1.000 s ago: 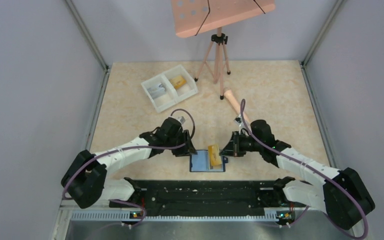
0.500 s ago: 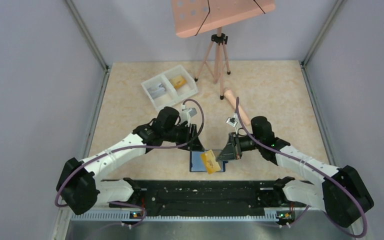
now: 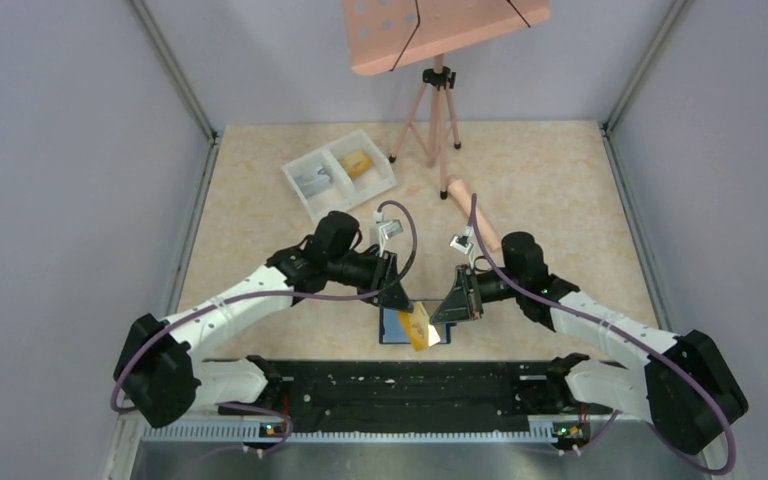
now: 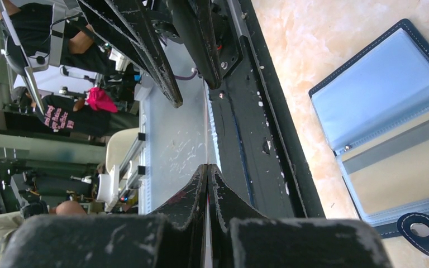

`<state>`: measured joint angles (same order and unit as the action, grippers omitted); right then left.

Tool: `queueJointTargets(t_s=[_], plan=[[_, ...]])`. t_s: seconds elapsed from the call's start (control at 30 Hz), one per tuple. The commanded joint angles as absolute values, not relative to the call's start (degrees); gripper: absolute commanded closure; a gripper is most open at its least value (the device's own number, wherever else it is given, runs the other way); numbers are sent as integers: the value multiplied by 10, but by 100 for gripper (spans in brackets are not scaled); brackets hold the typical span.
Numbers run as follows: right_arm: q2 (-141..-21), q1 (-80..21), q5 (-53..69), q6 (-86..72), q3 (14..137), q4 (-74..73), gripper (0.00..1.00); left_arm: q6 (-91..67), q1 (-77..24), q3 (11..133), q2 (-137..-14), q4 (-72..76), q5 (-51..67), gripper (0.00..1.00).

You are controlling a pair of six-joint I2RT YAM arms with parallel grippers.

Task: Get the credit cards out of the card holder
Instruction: Remove the credit card from the card holder, then place the credit card in the storage box.

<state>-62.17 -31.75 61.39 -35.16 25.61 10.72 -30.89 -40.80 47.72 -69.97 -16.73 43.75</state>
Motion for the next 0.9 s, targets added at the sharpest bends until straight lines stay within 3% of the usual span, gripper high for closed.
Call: queueJointTargets(t_s=[0.0, 0.27, 0.4, 0.5, 0.7, 0.87], plan=[[-617, -325, 625, -350, 258, 131, 100, -302, -407, 492, -705, -132, 468, 67], [-615, -327, 623, -352, 258, 130, 100, -304, -407, 489, -712, -130, 482, 80], [-615, -327, 621, -351, 258, 129, 100, -306, -407, 488, -708, -128, 481, 100], [-612, -327, 600, -353, 262, 118, 98, -313, -405, 490, -697, -131, 451, 100], [-552, -326, 489, -378, 282, 77, 49, -358, -363, 480, -657, -109, 395, 100], [-489, -326, 399, -380, 300, 24, 11, -400, -259, 480, -621, -127, 322, 100]])
